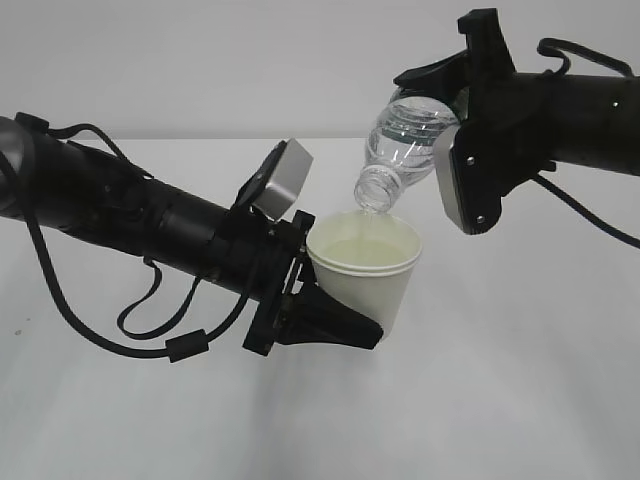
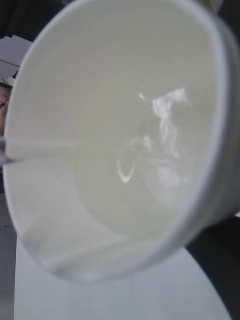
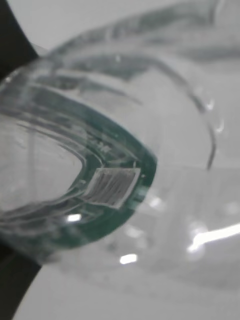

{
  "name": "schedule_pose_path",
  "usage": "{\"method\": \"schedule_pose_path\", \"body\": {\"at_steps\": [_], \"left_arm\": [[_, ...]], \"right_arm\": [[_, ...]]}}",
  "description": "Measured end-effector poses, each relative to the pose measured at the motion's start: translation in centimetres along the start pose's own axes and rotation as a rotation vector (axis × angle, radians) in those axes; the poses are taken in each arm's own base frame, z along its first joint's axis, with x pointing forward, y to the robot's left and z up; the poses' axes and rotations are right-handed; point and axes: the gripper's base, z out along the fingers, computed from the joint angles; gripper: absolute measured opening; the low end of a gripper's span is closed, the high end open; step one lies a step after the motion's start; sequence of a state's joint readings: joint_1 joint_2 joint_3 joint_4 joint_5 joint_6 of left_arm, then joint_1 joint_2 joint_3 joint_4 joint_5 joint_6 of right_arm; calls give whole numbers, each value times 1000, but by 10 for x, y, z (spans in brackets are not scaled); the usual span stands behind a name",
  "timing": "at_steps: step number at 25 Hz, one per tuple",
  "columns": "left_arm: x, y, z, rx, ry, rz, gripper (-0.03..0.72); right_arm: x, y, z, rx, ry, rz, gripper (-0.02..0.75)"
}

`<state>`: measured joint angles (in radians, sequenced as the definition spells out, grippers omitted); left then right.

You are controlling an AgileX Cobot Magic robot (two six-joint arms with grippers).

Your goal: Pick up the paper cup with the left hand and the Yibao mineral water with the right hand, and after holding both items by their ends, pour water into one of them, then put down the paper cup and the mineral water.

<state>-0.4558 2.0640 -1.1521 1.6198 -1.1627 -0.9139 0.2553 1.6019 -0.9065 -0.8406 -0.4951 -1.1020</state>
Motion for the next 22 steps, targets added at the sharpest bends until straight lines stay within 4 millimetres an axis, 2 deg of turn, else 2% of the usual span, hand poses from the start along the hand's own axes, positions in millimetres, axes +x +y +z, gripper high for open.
{"method": "schedule_pose_path", "body": {"at_steps": [22], "left_arm": [[0, 0, 0, -1, 1, 2, 427]], "right_arm": [[0, 0, 0, 2, 0, -6, 399]]}}
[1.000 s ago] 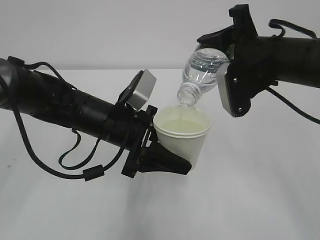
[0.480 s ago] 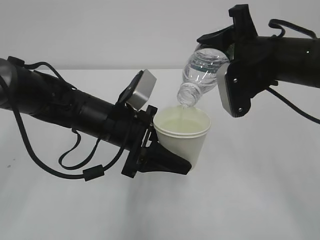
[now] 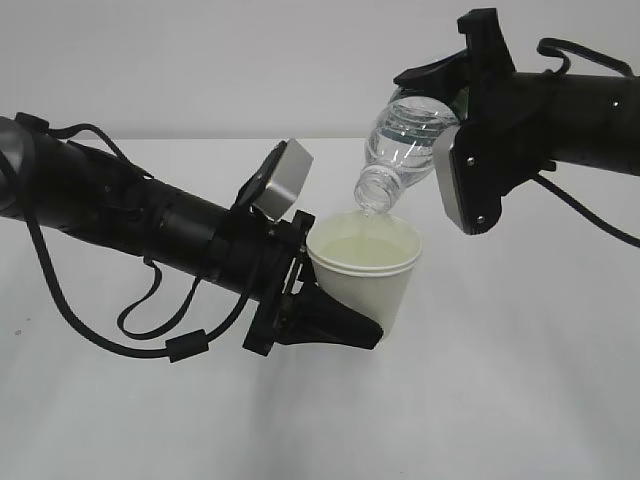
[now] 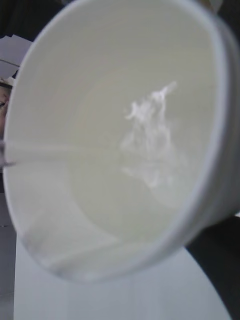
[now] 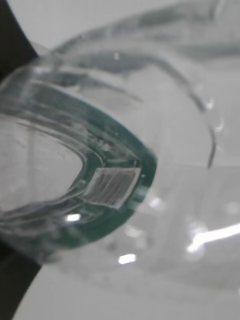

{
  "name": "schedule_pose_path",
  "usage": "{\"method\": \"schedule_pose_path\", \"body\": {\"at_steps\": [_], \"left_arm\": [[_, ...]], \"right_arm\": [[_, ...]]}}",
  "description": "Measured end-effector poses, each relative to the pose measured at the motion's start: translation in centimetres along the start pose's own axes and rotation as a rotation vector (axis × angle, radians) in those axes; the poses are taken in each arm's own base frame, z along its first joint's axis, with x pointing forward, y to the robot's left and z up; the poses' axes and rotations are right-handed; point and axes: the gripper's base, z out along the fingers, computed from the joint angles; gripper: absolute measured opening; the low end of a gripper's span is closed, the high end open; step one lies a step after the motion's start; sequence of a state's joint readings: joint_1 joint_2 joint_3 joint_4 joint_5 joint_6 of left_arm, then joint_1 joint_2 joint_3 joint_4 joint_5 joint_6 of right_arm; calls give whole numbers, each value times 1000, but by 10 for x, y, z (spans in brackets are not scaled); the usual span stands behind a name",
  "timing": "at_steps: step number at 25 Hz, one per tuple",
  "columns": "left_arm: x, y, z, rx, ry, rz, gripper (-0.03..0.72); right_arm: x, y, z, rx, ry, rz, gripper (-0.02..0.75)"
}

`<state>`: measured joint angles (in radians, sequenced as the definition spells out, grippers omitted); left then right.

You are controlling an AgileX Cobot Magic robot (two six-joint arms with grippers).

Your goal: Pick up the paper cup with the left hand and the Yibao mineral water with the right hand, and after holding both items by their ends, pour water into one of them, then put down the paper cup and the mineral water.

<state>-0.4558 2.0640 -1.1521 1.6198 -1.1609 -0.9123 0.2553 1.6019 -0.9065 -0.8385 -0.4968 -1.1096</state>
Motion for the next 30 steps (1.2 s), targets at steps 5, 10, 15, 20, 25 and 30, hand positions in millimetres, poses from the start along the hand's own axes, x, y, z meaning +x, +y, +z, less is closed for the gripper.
{"method": "schedule_pose_path", "body": {"at_steps": [5, 10, 15, 20, 25, 30], "left_arm": [[0, 0, 0, 0, 0, 0, 427], [0, 0, 0, 0, 0, 0, 427], [0, 0, 0, 0, 0, 0, 427], [0, 0, 0, 0, 0, 0, 427], [0, 0, 0, 0, 0, 0, 427], [0, 0, 0, 0, 0, 0, 427]], "right_arm": [[0, 0, 0, 0, 0, -2, 399], [0, 0, 0, 0, 0, -2, 399], [0, 0, 0, 1, 1, 0, 399], [0, 0, 0, 2, 4, 6, 399], [1, 0, 0, 6, 6, 12, 399], [1, -1, 0, 6, 8, 32, 399]]}}
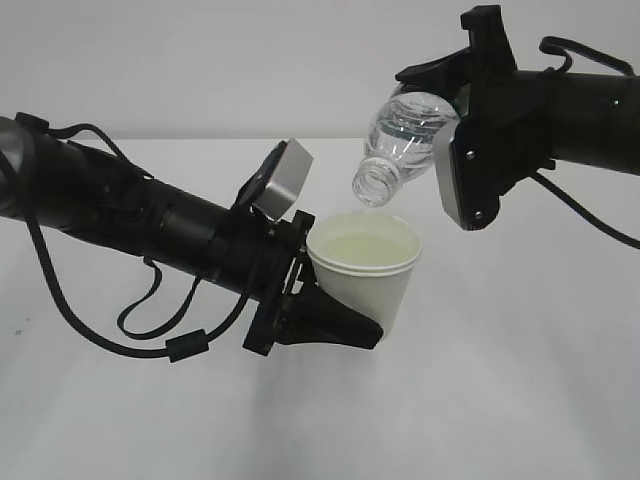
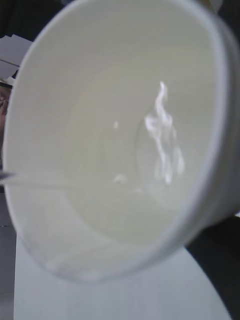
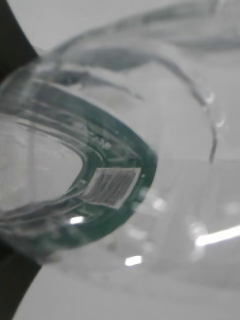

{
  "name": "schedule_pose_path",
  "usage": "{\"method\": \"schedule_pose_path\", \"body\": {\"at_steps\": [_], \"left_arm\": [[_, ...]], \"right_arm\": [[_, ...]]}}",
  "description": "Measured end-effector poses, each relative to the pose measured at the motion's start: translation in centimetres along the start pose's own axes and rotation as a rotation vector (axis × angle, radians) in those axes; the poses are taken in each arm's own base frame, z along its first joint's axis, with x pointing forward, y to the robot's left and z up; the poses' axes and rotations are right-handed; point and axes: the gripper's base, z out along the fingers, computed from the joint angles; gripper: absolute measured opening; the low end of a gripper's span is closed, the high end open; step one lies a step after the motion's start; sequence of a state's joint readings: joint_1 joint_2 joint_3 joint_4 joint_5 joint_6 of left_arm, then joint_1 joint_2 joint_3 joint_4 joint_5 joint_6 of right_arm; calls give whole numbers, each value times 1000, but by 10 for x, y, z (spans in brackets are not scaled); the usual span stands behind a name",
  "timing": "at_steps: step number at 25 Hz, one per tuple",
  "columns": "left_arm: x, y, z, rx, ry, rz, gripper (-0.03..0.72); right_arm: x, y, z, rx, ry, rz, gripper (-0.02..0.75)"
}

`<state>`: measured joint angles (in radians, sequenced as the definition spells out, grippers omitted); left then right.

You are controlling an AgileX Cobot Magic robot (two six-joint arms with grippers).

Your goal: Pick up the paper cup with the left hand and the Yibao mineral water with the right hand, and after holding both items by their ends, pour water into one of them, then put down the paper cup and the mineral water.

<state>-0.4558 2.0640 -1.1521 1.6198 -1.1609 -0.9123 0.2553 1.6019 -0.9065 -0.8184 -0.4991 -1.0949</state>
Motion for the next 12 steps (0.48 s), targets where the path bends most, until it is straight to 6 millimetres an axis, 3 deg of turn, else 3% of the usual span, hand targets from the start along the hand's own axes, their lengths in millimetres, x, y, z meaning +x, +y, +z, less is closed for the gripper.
{"method": "schedule_pose_path", "body": {"at_steps": [12], "left_arm": [[0, 0, 0, -1, -1, -1, 427]], "right_arm": [[0, 0, 0, 2, 0, 48, 399]]}}
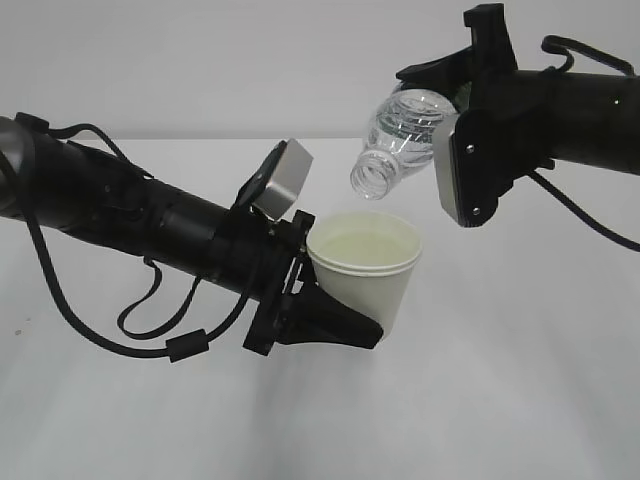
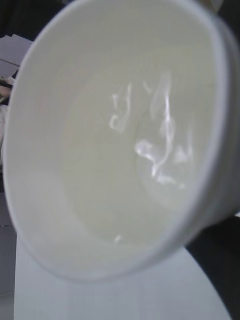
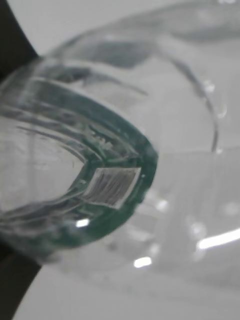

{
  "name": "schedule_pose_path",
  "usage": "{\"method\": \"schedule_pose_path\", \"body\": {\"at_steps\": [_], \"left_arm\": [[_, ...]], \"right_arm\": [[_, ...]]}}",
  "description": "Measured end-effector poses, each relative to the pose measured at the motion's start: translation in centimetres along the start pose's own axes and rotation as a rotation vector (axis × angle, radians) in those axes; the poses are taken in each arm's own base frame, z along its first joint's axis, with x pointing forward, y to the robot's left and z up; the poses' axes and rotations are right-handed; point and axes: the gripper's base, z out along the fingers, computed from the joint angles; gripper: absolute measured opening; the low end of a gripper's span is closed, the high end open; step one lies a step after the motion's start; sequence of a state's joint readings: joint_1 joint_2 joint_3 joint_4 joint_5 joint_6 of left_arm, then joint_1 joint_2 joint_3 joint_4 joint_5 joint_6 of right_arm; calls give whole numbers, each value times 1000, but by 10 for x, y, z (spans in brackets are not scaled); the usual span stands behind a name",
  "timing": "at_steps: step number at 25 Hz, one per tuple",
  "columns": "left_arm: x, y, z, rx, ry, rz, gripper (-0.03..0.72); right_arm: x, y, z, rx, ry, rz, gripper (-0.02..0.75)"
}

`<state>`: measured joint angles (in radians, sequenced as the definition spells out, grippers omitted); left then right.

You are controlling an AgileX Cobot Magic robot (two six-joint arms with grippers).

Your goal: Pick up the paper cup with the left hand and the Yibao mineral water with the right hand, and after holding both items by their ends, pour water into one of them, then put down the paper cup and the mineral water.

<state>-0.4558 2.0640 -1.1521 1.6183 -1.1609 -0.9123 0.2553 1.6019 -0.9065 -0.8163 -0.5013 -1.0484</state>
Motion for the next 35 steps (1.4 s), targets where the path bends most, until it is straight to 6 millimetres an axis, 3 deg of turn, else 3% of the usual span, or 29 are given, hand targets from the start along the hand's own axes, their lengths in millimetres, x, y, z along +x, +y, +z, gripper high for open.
{"method": "schedule_pose_path", "body": {"at_steps": [35], "left_arm": [[-3, 2, 0, -28, -35, 6, 427]], "right_arm": [[0, -1, 0, 6, -4, 198, 399]]}}
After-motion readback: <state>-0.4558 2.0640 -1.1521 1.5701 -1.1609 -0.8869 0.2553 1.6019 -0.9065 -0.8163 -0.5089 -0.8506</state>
